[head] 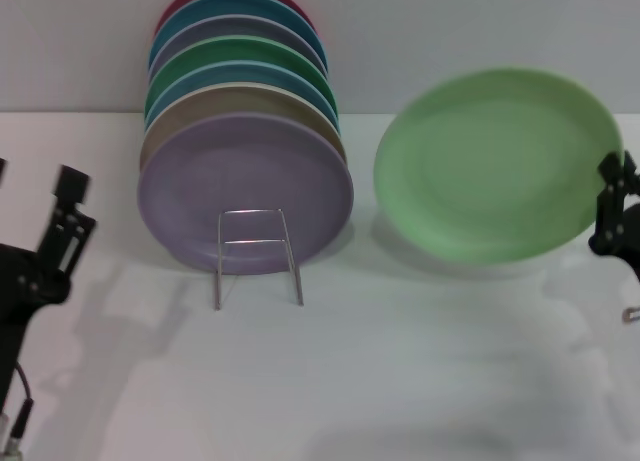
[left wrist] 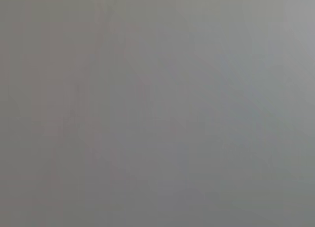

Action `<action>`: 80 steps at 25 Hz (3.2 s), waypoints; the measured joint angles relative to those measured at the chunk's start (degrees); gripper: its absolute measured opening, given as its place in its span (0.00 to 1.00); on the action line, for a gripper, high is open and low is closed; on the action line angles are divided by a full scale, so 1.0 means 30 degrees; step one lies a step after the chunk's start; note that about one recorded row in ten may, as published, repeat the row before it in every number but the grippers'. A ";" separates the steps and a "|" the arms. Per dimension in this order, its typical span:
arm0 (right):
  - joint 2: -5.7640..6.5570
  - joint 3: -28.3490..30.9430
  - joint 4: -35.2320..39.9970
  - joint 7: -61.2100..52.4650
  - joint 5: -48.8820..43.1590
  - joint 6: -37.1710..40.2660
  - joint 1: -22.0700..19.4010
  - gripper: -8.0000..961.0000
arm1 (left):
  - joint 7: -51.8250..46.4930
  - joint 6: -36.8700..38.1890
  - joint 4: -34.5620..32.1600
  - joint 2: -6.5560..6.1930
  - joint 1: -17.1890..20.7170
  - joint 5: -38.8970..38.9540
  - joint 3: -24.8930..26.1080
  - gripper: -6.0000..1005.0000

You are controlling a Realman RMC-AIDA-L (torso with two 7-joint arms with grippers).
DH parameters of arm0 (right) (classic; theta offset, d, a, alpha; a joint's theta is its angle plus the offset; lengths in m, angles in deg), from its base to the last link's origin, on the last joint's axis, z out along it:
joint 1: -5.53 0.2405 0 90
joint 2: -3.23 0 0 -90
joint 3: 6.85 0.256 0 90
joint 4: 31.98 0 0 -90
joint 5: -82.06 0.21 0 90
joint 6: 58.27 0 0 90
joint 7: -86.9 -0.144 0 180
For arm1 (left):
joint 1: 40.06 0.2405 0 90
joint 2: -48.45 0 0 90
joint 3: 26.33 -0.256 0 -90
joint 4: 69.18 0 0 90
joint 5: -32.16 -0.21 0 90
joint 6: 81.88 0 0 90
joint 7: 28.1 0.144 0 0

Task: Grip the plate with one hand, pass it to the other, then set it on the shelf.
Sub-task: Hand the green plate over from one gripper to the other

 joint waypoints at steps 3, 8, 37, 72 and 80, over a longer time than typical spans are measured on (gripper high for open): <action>-0.0006 -0.0713 0.0588 -0.0373 -0.0002 0.0577 -0.0008 0.03 | -0.0004 0.0141 0.0013 0.0038 0.0030 0.0005 -0.1067 0.77; -0.0084 -0.2125 0.1238 -0.0788 0.0081 0.1681 -0.0096 0.03 | 0.0195 0.0085 0.0015 0.0094 0.0052 0.0006 -0.2211 0.77; -0.0236 -1.4236 -0.6125 1.2364 1.2151 0.3406 -0.2947 0.03 | 0.4099 -0.2800 0.0521 -0.0030 0.0353 0.0039 -0.3762 0.77; -0.0165 -1.6244 -0.7119 1.7811 1.3156 0.3597 -0.2877 0.03 | 0.4330 -0.7705 0.1732 0.0118 -0.1021 -0.0029 -0.5427 0.76; -0.0135 -1.6251 -0.7027 1.7892 1.3157 0.3665 -0.2764 0.03 | 0.4370 -0.7925 0.1771 0.0133 -0.1473 0.0056 -0.5355 0.75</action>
